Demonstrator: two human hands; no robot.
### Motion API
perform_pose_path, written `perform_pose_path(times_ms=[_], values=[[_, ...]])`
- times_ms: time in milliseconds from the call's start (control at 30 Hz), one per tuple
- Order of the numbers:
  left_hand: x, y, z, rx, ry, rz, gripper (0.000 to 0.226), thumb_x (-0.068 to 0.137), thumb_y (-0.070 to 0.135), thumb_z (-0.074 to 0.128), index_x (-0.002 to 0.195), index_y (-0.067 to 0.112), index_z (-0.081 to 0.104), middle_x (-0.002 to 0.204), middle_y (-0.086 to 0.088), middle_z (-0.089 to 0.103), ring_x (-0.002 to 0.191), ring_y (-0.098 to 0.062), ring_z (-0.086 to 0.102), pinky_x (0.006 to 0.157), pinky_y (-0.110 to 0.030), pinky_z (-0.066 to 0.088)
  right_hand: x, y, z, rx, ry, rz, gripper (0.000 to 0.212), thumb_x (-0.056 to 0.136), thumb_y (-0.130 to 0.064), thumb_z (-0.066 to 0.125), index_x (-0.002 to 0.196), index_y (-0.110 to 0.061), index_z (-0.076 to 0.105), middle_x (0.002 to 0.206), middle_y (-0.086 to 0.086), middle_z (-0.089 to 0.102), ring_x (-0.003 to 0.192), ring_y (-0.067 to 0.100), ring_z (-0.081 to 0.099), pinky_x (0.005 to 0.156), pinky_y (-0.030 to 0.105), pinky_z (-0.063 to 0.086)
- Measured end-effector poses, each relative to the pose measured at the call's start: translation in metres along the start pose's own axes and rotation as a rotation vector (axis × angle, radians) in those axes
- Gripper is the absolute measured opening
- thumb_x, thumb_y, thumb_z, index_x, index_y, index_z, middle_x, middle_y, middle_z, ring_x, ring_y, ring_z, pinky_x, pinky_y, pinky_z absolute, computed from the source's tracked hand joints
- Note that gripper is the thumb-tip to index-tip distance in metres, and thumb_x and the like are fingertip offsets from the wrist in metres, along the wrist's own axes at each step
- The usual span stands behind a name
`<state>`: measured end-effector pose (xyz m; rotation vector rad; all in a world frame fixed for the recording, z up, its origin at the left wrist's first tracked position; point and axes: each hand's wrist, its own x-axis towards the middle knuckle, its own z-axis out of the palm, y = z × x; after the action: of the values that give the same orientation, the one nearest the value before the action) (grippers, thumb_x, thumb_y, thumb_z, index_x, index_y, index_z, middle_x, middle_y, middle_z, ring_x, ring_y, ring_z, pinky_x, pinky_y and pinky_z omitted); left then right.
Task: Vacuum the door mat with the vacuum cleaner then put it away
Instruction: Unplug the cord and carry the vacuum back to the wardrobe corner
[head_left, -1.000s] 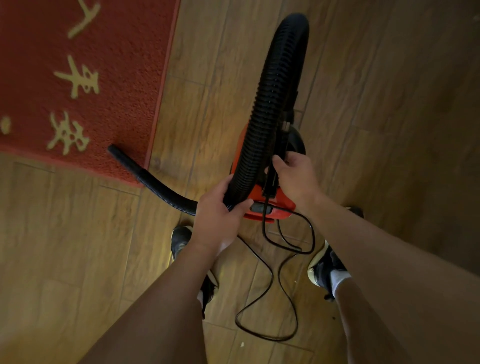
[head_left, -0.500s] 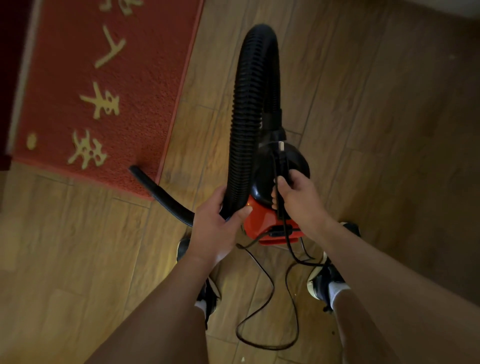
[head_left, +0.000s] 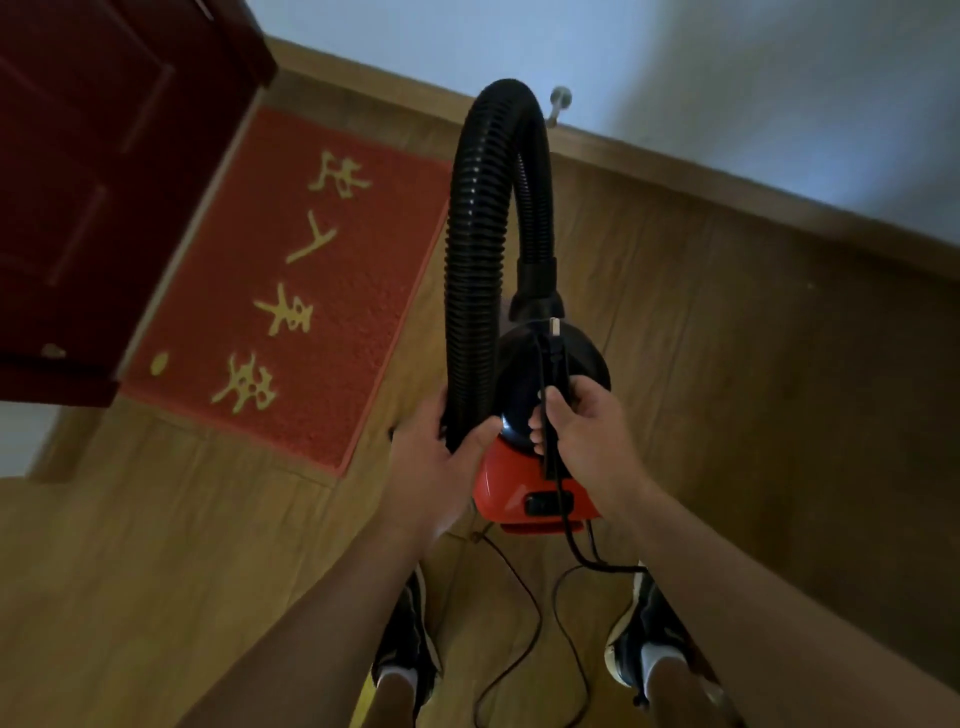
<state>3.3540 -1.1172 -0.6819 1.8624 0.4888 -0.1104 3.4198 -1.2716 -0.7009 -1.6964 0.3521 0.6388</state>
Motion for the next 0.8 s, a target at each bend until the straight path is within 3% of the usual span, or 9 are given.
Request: perform_pose_path(times_ms=[167, 333, 533, 800], values=[[-0.003, 0.045, -0.035, -0.005, 0.068, 0.063, 0.033, 0.095, 0.026, 0.068, 0.113, 0.049, 0.054, 0.102, 0.032, 0.067, 0.094, 0.005, 0.066, 0.073, -0.013, 0.053, -0.026, -0.062, 0.005, -0.025, -0.023, -0.084, 0.023, 0.106, -0.020, 0.049, 0.092, -0.009, 0.063, 0.070, 0.002, 0.068, 0.063, 0.015, 0.064, 0.064, 0.032, 0.057], [-0.007, 0.091, -0.068, -0.013, 0.123, 0.145, 0.043, 0.096, 0.021, 0.068, 0.138, 0.023, 0.057, 0.100, 0.030, 0.068, 0.095, 0.008, 0.065, 0.073, -0.008, 0.050, -0.050, -0.122, 0.009, -0.078, -0.037, -0.183, 0.026, 0.105, -0.021, 0.049, 0.089, -0.007, 0.063, 0.068, 0.002, 0.067, 0.061, 0.015, 0.063, 0.060, 0.029, 0.054], [-0.016, 0.151, -0.101, -0.047, 0.173, 0.220, 0.036, 0.096, 0.022, 0.067, 0.126, 0.037, 0.055, 0.106, 0.033, 0.066, 0.097, 0.008, 0.065, 0.076, -0.010, 0.051, -0.087, -0.190, 0.015, -0.090, -0.030, -0.264, 0.029, 0.106, -0.022, 0.048, 0.091, -0.002, 0.064, 0.067, 0.003, 0.066, 0.059, 0.014, 0.062, 0.056, 0.027, 0.054], [-0.039, 0.231, -0.149, -0.111, 0.247, 0.327, 0.034, 0.097, 0.019, 0.067, 0.126, 0.033, 0.058, 0.101, 0.032, 0.068, 0.095, 0.005, 0.067, 0.073, -0.010, 0.052, -0.146, -0.273, 0.025, -0.105, 0.000, -0.388, 0.033, 0.106, -0.023, 0.048, 0.087, 0.000, 0.063, 0.061, 0.000, 0.062, 0.052, 0.011, 0.056, 0.052, 0.026, 0.049]])
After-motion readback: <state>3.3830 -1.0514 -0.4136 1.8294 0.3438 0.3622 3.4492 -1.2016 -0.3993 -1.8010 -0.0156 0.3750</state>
